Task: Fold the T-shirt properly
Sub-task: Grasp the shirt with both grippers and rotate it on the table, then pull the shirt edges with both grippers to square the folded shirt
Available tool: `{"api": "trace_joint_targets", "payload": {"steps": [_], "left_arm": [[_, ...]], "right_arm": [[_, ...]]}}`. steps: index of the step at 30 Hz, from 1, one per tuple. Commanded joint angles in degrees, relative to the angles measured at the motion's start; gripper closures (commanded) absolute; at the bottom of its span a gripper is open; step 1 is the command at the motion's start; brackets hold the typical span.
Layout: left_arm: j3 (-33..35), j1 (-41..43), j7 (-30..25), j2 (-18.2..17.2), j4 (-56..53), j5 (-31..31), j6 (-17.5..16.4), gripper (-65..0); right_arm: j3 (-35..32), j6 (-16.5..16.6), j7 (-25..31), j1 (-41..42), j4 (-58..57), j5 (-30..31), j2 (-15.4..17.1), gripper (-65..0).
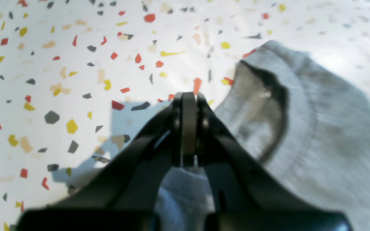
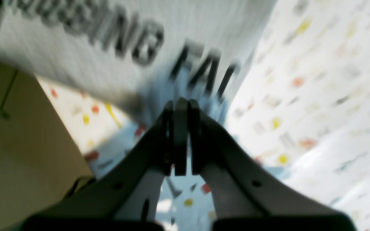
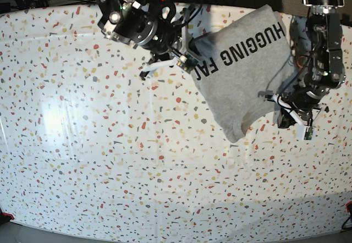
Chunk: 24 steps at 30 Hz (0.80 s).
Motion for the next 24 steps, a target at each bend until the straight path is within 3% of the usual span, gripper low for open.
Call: {"api": "trace_joint_targets", "payload": {"steps": [1,6,13,17,24], "left_arm": [[-0.3,-0.4,0.2,-2.0,2.2,-1.8,-0.1,0.0],[-2.9,5.4,3.1,-8.3,6.1,-8.1,7.0,0.0],[-7.9,19.7,3.8,-9.8,9.2,-11.4,8.8,0.0],[-7.9,26.9,-1.9,-8.7,9.2,-15.1,8.8,0.0],[-7.9,28.7,-6.4,-1.2,9.0,-8.5,8.6,0.0]], "right_arm": [[0.5,-0.3,0.9,0.6,1.8,0.5,0.0,0.0],[5.0,-2.7,1.2,1.9,2.2,0.5,0.0,0.0],[12.6,-3.6,2.8,3.5,1.9,1.2,0.0,0.0],[13.1,-3.6,4.5,4.2,-1.6,2.2,0.0,0.0],[13.0,-3.5,7.8,5.4,-11.6,1.9,-1.8,0.0]]}}
